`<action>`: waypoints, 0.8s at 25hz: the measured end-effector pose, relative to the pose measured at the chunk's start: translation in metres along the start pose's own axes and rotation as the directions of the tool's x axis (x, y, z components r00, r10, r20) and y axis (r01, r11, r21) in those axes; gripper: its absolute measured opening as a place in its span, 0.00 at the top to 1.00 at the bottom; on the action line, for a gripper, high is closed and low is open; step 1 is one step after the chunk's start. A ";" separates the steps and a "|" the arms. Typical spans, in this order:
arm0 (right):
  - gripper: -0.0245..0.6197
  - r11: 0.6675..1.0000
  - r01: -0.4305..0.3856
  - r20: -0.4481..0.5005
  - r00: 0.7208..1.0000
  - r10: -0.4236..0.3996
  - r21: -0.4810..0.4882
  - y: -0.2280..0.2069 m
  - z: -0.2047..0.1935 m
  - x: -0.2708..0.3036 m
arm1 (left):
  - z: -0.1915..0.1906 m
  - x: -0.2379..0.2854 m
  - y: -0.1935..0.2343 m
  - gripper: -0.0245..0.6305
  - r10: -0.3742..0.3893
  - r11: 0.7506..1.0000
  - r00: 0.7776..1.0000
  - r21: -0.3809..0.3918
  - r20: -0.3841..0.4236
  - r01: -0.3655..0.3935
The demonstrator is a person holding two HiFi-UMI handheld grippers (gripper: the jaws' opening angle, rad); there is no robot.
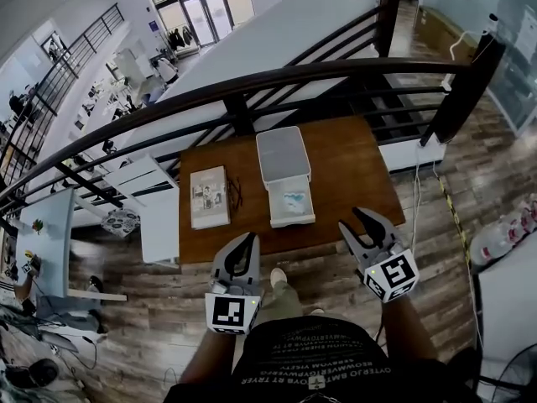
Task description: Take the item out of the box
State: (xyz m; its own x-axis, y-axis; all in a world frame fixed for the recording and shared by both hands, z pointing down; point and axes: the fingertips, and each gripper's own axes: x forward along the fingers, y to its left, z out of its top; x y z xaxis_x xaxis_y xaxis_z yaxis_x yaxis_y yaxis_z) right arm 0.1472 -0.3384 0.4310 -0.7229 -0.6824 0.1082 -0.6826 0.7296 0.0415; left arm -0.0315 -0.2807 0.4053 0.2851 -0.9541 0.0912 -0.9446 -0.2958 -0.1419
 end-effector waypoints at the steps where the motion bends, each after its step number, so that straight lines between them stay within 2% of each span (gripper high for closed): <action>1: 0.73 1.000 -0.005 -0.002 1.000 0.005 -0.002 0.000 0.001 0.006 | -0.001 0.002 0.005 0.95 0.003 1.000 1.000 0.002 -0.007 -0.003; 7: 0.73 1.000 -0.024 -0.033 0.999 0.024 0.010 0.002 -0.004 0.040 | -0.002 0.015 0.031 0.95 0.006 1.000 1.000 0.006 -0.003 -0.006; 20: 0.73 0.995 -0.054 -0.145 0.987 0.065 0.079 -0.004 -0.056 0.121 | -0.025 0.054 0.090 0.95 0.028 0.999 0.999 -0.021 -0.040 -0.029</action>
State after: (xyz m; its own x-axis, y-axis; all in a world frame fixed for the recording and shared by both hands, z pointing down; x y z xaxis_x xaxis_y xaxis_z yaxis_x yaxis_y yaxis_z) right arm 0.0684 -0.4220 0.4991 -0.7425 -0.6201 0.2532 -0.6490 0.7596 -0.0431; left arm -0.1056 -0.3574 0.4218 0.2515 -0.9596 0.1260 -0.9558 -0.2667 -0.1236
